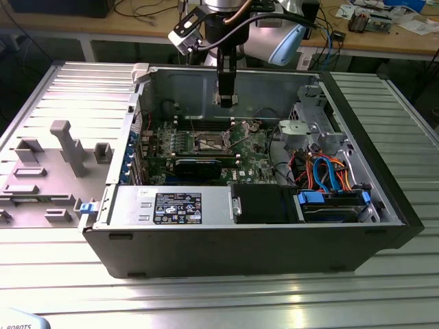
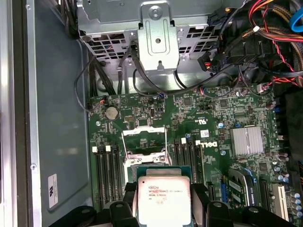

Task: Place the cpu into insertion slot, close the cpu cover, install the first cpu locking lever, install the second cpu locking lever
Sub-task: 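Place the cpu into insertion slot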

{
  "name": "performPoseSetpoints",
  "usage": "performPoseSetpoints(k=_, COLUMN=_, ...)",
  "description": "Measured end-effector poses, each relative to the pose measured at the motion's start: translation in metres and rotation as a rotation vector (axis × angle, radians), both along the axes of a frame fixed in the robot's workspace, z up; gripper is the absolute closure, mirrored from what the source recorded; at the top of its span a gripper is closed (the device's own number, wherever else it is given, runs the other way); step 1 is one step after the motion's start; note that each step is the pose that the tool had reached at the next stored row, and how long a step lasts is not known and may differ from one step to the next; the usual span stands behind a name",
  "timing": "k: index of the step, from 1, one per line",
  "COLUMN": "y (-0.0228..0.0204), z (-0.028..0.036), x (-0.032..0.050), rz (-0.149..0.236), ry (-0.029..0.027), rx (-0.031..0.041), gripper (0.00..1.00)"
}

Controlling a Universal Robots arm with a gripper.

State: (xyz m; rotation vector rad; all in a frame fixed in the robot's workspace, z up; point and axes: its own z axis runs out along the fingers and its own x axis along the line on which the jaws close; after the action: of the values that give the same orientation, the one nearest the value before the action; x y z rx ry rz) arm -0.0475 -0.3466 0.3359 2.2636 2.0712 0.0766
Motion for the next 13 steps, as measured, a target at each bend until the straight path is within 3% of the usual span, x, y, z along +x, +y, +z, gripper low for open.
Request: performPoseSetpoints(k=13, y=-0.0004, z=-0.0044, x=0.0000, rz=0.000, ry=0.0003, rx=0.0004, gripper=0.46)
